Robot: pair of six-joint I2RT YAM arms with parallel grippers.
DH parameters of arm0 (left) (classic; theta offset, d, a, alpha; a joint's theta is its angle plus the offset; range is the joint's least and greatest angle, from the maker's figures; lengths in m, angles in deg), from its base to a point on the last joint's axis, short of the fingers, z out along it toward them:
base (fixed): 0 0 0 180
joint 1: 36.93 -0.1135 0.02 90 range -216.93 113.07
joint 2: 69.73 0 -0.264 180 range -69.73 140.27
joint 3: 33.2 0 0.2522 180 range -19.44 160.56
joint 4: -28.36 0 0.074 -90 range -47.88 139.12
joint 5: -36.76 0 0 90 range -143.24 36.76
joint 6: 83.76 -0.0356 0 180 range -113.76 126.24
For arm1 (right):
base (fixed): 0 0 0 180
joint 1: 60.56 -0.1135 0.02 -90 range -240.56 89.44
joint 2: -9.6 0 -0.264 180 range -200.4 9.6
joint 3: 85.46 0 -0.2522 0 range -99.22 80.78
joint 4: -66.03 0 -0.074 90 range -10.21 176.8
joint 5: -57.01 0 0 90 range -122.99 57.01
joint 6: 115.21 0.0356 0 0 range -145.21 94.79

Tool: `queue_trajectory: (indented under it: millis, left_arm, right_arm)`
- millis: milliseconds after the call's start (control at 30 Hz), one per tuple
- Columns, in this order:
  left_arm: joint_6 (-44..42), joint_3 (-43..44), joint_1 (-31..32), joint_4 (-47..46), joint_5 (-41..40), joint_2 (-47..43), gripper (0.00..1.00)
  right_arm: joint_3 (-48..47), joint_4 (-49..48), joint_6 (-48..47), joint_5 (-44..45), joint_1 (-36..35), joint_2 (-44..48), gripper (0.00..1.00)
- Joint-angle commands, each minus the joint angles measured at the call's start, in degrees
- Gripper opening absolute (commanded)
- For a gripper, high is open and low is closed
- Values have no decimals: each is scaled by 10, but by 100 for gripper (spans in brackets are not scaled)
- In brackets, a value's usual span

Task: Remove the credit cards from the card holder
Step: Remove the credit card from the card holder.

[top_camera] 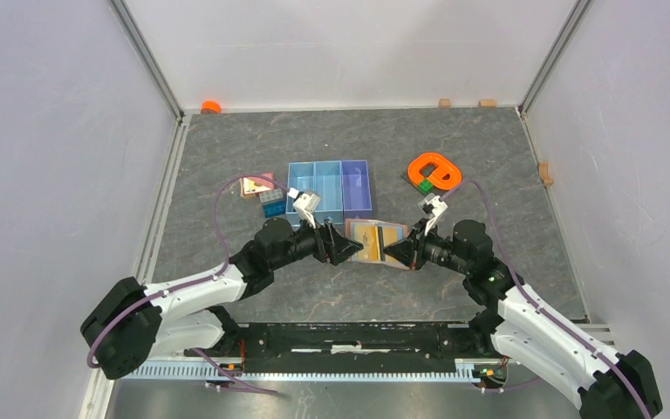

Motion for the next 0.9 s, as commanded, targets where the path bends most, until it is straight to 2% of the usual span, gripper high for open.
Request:
queue_trajectory:
  millis: [0, 200, 333, 433, 567, 700, 733, 767, 867]
  left_arm:
    - [-28, 17, -1, 13, -20, -7, 86]
    - [-31, 19, -1, 15, -18, -4, 86]
    - [-34, 0, -1, -65, 51, -10, 71]
    - [-34, -2, -1, -92, 94, -13, 68]
    - [-29, -6, -1, -106, 113, -18, 62]
    - [-20, -4, -1, -114, 129, -14, 46]
    - [-17, -2, -1, -116, 132, -11, 34]
    - [-11, -1, -1, -117, 134, -7, 27]
    - [18, 5, -1, -117, 130, 6, 17]
  right_arm:
    - [-34, -8, 1, -4, -2, 18, 0]
    - [-33, -8, 2, -2, -2, 15, 0]
    - [-32, -16, 7, -13, -2, 9, 0]
    - [-24, -33, 21, -30, -2, 11, 0]
    - [-19, -45, 37, -42, -2, 21, 0]
    - [-21, -40, 40, -39, -2, 23, 0]
    - [-21, -39, 41, -38, -2, 22, 0]
    - [-20, -39, 43, -37, -2, 22, 0]
    - [-13, -38, 46, -26, -2, 31, 0]
